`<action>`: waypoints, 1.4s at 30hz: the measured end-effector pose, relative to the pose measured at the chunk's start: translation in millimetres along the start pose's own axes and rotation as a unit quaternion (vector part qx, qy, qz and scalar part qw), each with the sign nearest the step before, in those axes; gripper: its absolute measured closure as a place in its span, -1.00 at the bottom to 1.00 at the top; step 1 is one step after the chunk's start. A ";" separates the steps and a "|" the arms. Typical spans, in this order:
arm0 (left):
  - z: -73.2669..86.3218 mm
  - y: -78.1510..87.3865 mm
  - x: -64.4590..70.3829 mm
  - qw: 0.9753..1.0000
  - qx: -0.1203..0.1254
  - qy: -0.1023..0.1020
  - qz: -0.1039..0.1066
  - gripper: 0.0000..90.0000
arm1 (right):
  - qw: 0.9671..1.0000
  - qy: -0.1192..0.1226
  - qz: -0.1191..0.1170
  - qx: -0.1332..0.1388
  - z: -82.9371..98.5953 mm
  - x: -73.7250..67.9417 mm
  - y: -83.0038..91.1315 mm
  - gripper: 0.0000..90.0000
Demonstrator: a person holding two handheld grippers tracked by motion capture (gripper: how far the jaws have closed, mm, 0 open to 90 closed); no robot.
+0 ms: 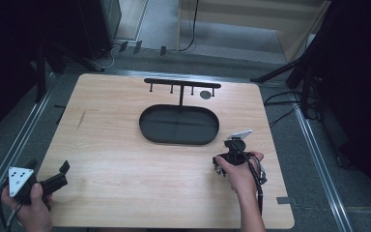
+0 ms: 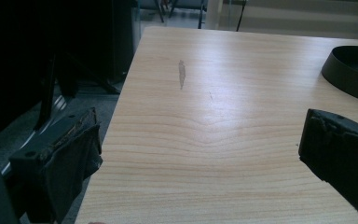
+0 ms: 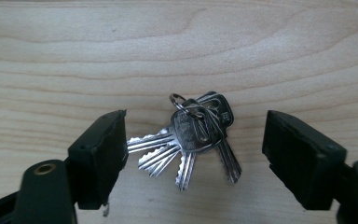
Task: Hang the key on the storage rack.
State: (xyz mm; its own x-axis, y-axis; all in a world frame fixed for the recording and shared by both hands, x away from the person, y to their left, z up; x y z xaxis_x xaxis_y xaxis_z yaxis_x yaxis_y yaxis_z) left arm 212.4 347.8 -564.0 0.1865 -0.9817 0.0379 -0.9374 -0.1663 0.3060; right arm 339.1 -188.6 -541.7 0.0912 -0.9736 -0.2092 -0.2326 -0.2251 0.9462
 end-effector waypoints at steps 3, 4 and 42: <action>0.0 -0.1 -0.1 1.000 0.000 0.001 0.001 -1.00 | 1.000 -0.011 -0.001 0.011 -0.7 0.8 -2.6 -0.51; 0.0 -0.1 -0.1 1.000 0.000 0.001 0.001 -1.00 | 1.000 -0.012 0.003 0.022 -1.1 2.4 -3.3 -0.48; 0.0 -0.2 -0.1 1.000 -0.001 0.002 0.003 -1.00 | 0.986 0.156 -0.019 0.047 -0.2 2.4 53.6 1.00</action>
Point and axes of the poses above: each handheld gripper's, and its own axes: y roughly backward along the jaws, z roughly out of its underside, x roughly to its right, the point moved 4 cm from there along -y, roughly forward along the jaws, and after that the axes turned 10 degrees about -z, right-handed, at the moved point
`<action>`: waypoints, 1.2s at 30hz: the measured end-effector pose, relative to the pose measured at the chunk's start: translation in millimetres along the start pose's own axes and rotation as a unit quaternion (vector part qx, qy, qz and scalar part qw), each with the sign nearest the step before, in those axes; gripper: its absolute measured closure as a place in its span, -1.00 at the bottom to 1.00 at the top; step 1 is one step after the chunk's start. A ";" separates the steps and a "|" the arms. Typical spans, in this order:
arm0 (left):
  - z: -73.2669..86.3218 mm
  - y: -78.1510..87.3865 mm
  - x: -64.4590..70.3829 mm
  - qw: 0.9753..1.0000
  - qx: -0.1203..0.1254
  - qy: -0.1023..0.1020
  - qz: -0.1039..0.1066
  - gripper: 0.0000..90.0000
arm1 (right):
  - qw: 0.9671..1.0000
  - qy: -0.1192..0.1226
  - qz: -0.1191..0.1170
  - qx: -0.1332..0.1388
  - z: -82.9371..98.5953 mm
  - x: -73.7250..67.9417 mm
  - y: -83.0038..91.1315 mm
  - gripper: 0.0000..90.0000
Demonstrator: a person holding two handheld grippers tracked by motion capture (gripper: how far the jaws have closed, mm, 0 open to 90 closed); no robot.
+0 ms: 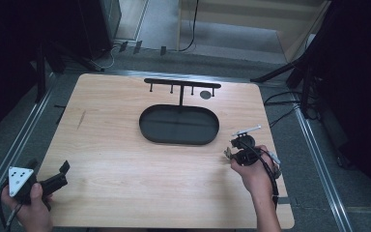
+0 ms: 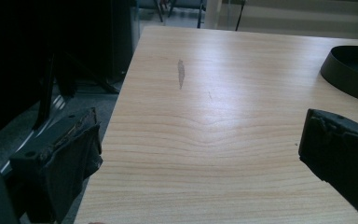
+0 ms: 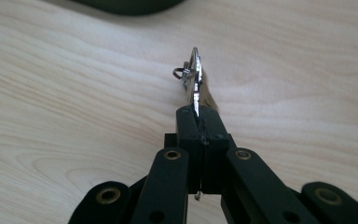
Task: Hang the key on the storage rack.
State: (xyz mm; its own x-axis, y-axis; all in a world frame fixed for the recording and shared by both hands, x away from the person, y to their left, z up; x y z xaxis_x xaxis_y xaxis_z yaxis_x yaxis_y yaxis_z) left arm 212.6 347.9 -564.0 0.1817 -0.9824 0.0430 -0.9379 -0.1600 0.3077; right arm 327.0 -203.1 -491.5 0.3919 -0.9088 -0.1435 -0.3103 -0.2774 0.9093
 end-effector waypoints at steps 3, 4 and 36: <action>0.0 0.0 -0.1 1.000 -0.001 0.001 0.000 -1.00 | 1.000 0.007 0.002 0.007 -11.4 -5.2 6.3 1.00; 0.0 0.0 -0.2 1.000 -0.001 0.001 0.001 -1.00 | 1.000 0.007 0.002 0.007 -11.4 -5.2 6.3 1.00; -0.1 -0.5 -1.0 1.000 -0.002 0.006 0.005 -1.00 | 0.999 -0.048 -0.020 -0.005 -119.8 -24.8 60.1 1.00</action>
Point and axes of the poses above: each handheld gripper's, and its own axes: y roughly backward along the jaws, z roughly out of its underside, x roughly to its right, the point moved 4 cm from there along -y, roughly forward along the jaws, and after that the axes turned 10 degrees about -z, right-handed, at the moved point
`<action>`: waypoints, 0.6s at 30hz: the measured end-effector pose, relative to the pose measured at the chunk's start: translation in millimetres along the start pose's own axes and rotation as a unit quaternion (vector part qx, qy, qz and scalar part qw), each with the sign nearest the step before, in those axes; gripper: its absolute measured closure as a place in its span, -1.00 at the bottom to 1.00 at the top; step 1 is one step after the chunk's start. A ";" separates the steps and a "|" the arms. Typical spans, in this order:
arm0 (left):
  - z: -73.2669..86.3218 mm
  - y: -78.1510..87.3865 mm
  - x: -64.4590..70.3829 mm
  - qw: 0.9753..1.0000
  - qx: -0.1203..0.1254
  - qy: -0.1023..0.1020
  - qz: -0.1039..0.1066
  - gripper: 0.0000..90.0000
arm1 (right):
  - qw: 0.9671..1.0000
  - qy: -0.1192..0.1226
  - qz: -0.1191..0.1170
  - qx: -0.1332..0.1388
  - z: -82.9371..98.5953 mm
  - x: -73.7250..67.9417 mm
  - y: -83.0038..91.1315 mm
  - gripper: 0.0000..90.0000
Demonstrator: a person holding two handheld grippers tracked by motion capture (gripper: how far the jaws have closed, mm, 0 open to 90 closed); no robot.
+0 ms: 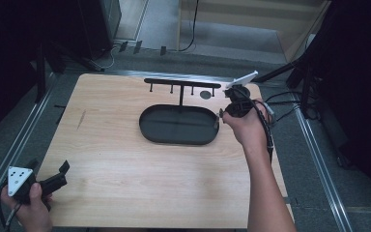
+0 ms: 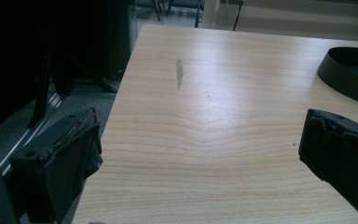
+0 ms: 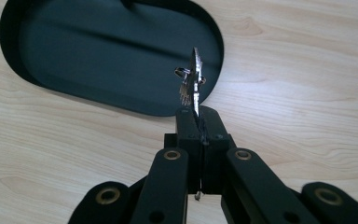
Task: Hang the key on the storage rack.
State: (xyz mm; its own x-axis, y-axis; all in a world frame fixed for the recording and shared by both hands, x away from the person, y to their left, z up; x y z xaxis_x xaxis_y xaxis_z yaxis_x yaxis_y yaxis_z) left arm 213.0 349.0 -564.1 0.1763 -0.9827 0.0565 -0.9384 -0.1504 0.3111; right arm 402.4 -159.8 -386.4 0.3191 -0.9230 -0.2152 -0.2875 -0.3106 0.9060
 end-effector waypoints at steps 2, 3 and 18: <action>0.0 -0.2 -0.1 1.000 -0.001 -0.001 0.000 -1.00 | 1.000 0.002 0.006 0.001 -7.4 -2.0 6.6 1.00; -0.1 -0.4 -0.1 1.000 0.000 -0.002 0.001 -1.00 | 1.000 0.003 0.010 0.002 -10.9 -3.3 10.0 1.00; -0.1 -0.2 -0.8 1.000 -0.002 0.001 0.003 -1.00 | 1.000 0.004 0.022 0.013 -48.4 -26.4 15.0 0.99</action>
Point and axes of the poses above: each handheld gripper's, and its own axes: y roughly backward along the jaws, z roughly out of its underside, x roughly to its right, the point moved 4 cm from there along -y, roughly forward along the jaws, and after that the axes turned 10 degrees about -z, right-handed, at the moved point
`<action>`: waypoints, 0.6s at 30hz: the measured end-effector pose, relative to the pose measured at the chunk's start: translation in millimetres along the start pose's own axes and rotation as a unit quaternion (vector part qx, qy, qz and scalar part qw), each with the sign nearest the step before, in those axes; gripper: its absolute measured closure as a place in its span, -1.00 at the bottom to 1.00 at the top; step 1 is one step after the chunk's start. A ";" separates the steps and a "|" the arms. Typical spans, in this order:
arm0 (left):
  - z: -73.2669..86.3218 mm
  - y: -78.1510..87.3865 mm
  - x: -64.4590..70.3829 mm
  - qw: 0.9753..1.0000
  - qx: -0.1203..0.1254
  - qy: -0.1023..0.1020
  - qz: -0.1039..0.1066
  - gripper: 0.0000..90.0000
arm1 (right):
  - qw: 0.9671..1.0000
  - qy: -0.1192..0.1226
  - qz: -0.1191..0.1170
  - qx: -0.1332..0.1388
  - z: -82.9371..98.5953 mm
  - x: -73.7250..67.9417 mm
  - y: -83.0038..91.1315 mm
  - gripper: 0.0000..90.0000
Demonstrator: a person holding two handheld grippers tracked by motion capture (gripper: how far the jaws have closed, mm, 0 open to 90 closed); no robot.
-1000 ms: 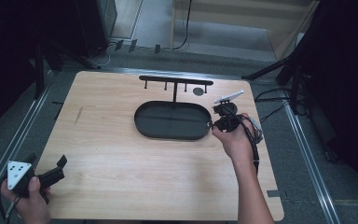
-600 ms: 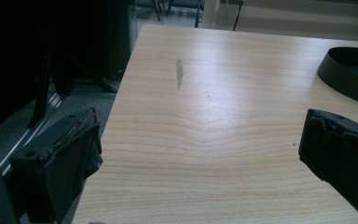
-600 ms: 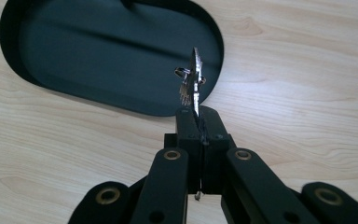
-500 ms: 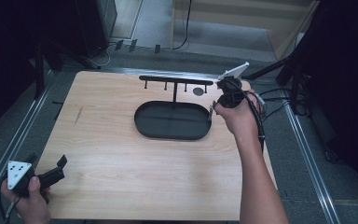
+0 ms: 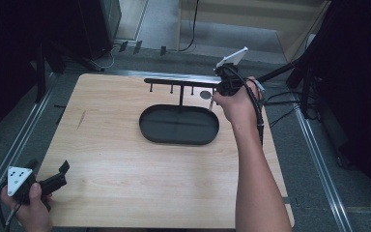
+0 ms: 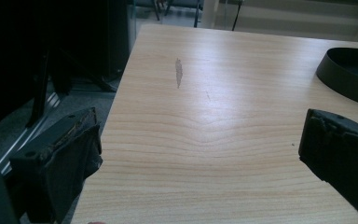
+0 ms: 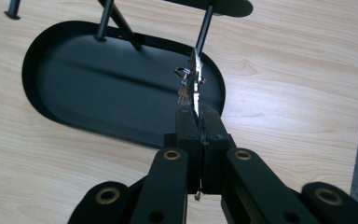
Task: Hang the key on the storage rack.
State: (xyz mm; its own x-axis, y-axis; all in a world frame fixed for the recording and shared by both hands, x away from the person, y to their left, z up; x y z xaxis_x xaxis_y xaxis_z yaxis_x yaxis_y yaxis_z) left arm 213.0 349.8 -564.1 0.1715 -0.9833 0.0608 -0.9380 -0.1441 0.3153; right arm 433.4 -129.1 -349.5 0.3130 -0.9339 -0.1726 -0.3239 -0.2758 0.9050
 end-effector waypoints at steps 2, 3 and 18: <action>0.0 -0.2 0.1 1.000 0.000 0.001 0.001 -1.00 | 1.000 -0.003 0.002 0.000 -1.8 1.5 -1.0 0.99; 0.0 -0.3 0.2 1.000 0.000 0.001 0.001 -1.00 | 1.000 -0.005 0.002 0.001 -2.8 2.3 -1.7 0.99; 0.0 0.0 0.3 1.000 -0.001 -0.001 0.002 -1.00 | 0.999 -0.023 0.006 0.024 -9.1 15.4 -12.8 0.99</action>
State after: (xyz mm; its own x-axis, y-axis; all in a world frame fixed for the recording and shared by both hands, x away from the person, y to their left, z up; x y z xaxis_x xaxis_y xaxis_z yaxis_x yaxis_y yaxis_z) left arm 213.1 349.6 -564.2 0.1678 -0.9839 0.0608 -0.9381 -0.1405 0.3166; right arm 450.5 -137.9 -360.2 0.2679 -0.9465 -0.1800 -0.3703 -0.2736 0.8877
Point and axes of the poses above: each handheld gripper's, and its own axes: y roughly backward along the jaws, z roughly out of its underside, x roughly to its right, the point moved 4 cm from there along -y, roughly forward along the jaws, and after that the axes turned 10 degrees about -z, right-handed, at the moved point
